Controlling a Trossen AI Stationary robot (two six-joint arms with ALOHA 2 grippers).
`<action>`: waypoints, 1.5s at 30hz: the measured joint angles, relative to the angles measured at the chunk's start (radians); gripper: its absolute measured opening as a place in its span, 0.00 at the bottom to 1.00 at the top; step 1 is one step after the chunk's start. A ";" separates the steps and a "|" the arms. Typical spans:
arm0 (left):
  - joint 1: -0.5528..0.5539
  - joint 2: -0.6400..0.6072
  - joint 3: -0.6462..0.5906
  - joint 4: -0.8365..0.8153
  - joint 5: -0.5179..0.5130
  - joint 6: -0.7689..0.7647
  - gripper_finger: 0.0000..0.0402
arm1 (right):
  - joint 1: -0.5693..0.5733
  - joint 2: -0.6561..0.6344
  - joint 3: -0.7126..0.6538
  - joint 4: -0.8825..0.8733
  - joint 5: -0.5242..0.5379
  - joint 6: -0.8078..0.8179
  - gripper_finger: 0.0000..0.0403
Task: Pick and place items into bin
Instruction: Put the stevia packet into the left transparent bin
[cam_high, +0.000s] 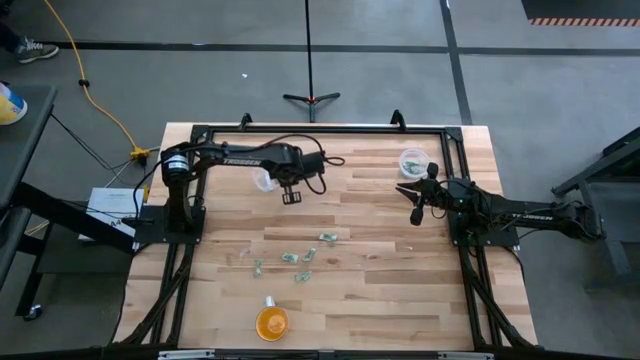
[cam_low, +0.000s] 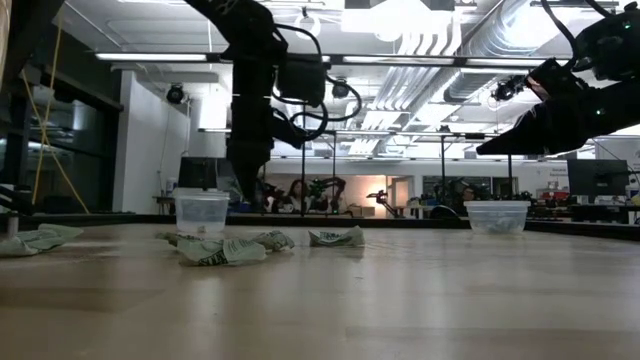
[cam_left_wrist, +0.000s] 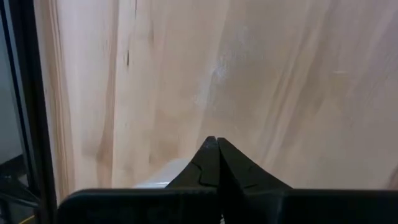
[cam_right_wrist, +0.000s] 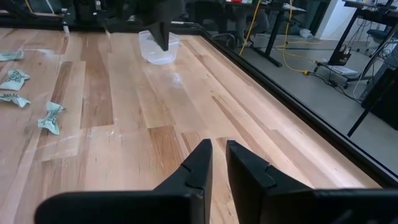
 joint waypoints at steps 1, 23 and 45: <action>0.000 0.000 0.000 -0.001 -0.001 0.000 0.06 | 0.000 0.000 0.000 0.000 0.000 0.000 0.09; 0.055 -0.154 -0.116 -0.048 -0.022 -0.087 0.06 | 0.000 0.000 0.000 -0.024 0.011 -0.001 0.10; 0.131 -0.183 -0.180 0.192 0.154 0.085 0.37 | 0.000 0.000 0.000 -0.025 0.011 -0.001 0.09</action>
